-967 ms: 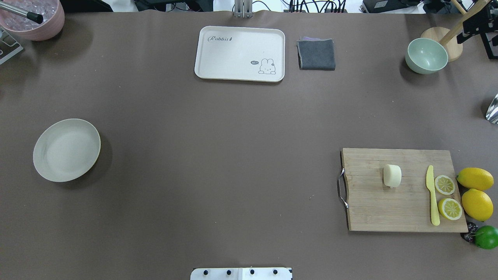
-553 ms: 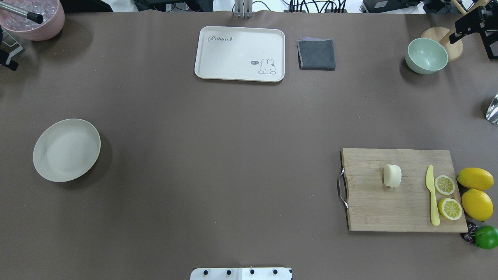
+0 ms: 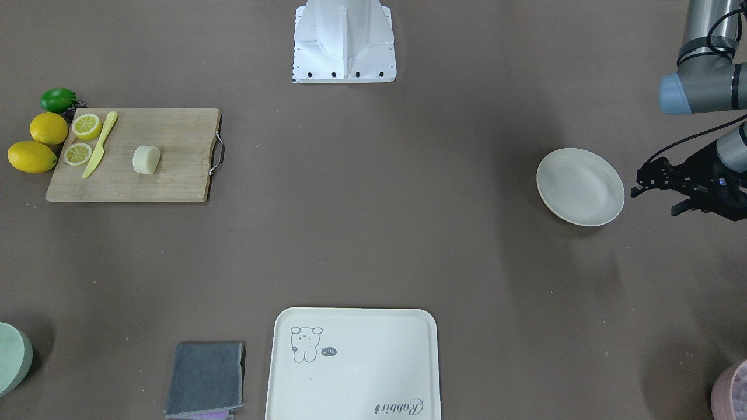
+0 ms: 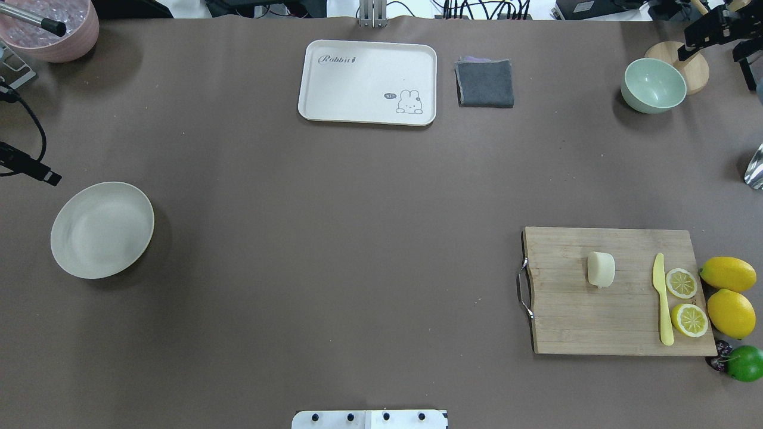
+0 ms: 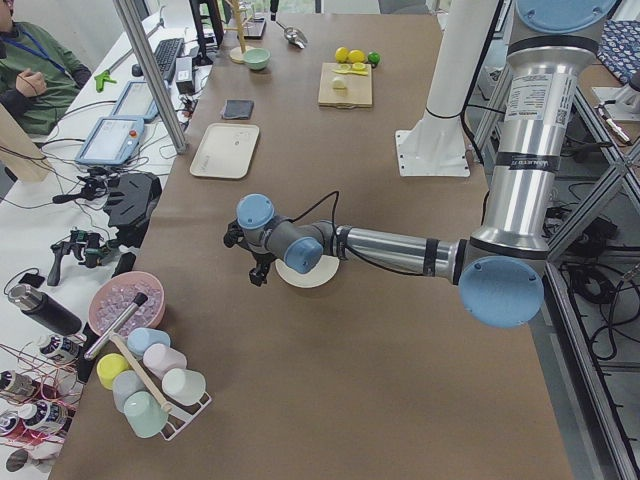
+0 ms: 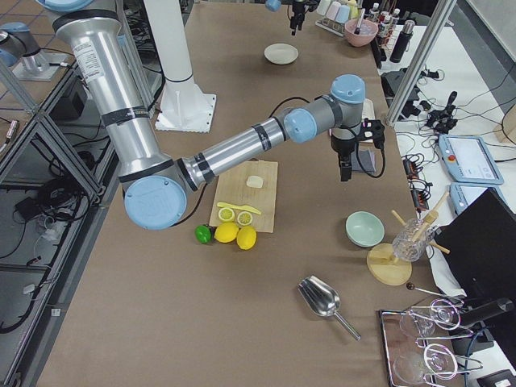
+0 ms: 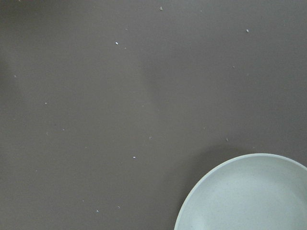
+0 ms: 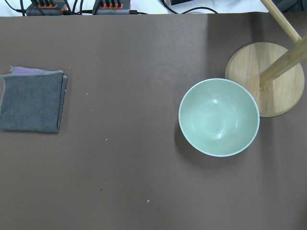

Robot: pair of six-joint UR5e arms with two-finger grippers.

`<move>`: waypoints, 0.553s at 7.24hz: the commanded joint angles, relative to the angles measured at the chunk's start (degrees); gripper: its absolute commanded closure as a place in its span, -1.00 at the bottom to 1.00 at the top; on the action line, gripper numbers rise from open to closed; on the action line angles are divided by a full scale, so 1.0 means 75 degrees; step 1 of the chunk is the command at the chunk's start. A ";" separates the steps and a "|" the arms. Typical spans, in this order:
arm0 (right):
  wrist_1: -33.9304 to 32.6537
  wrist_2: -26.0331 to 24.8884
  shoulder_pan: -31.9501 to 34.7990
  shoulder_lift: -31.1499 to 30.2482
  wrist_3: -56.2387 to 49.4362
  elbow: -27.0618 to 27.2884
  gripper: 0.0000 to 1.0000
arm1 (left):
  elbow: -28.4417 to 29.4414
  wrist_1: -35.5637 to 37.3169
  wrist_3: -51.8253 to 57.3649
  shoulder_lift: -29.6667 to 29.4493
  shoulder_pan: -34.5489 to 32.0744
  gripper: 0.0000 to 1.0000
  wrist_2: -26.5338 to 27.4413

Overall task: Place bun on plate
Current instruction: 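Lower the left gripper to the rim of the white plate and grip it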

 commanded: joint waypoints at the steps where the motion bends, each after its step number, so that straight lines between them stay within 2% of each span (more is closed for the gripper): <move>1: 0.0000 -0.0027 -0.0018 -0.0030 0.0002 0.0080 -0.99 | 0.0131 -0.0031 0.0266 0.0088 0.0217 -0.70 0.0015; 3: 0.0000 -0.0038 -0.0018 -0.0100 0.0107 0.0162 -0.99 | 0.0144 -0.0043 0.0278 0.0088 0.0475 -0.72 0.0026; 4: 0.0000 -0.0050 -0.0018 -0.0101 0.0107 0.0151 -0.99 | 0.0144 -0.0055 0.0278 0.0076 0.0638 -0.73 0.0282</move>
